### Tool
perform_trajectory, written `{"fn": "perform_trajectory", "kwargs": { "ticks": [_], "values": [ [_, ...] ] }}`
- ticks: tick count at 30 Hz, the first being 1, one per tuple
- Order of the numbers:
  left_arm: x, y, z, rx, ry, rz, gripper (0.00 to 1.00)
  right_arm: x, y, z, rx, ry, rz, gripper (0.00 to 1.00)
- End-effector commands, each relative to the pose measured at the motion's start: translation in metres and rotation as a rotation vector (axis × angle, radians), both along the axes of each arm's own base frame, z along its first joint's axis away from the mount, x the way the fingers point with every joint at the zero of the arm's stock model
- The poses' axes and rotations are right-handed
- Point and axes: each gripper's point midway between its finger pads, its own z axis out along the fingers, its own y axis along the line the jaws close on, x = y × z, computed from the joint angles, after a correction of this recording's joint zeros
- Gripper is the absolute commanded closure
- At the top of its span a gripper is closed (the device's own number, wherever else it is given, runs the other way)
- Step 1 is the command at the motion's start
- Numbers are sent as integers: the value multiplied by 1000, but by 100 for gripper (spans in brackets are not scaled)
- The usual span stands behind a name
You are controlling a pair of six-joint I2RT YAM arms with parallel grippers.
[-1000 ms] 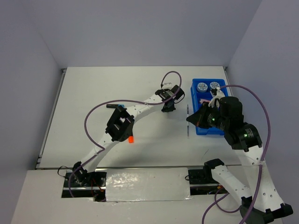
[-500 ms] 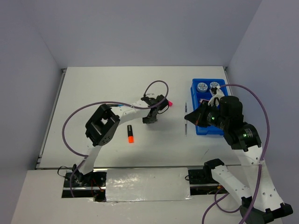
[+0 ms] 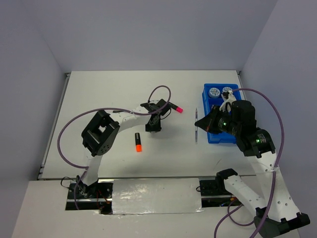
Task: Sort the stationery into containers
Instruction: Close the pen cap on the pen.
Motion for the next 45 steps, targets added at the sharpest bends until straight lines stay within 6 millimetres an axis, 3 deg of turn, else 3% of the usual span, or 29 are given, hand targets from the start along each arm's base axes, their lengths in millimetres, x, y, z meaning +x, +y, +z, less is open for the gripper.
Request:
{"fn": "perform_trajectory", "kwargs": {
  "ticks": [1,3,6,11,13,17,20,21,22,23,24,25,26,28,29,30,33,37,45],
  "values": [
    [-44,33,-72,112,217,-39,57,5,2,18,27,-68,-8,100],
    [-43,35,-70,121,216,-45,64,5,2,19,35,-68,-12,100],
    [-43,36,-69,117,216,-52,67,7,2,20,39,-71,-18,100],
    [-47,35,-78,70,249,-69,99,8,12,19,54,-85,47,100],
    [-42,29,-64,25,232,-74,100,6,24,18,78,-116,137,100],
    [-8,19,2,-161,126,-42,100,11,31,3,83,-111,181,100],
    [25,9,88,-392,-15,-48,100,15,44,-9,156,-83,231,100],
    [30,6,129,-468,-91,-66,100,20,51,-2,193,-127,259,100],
    [42,0,165,-537,-179,-93,100,20,57,-13,230,-84,268,100],
    [47,0,189,-582,-230,-110,100,20,62,-12,250,-89,287,100],
    [42,-3,228,-658,-299,-154,100,21,70,-6,266,-127,310,100],
    [40,-5,249,-702,-347,-180,100,23,75,-5,275,-124,312,100],
    [39,-5,288,-774,-453,-216,100,24,80,-4,282,-128,324,100],
    [28,-6,310,-866,-498,-254,100,23,99,7,318,-146,383,100],
    [21,-4,344,-933,-599,-291,100,25,106,14,329,-174,393,100],
    [14,-4,343,-974,-590,-294,100,20,119,20,336,-180,432,100],
    [-3,0,377,-1094,-687,-350,100,16,139,41,345,-251,469,100],
    [-25,4,406,-1175,-770,-436,100,16,147,66,338,-364,441,100],
    [-45,8,413,-1172,-808,-520,100,14,150,79,320,-408,449,100]
  ]
}}
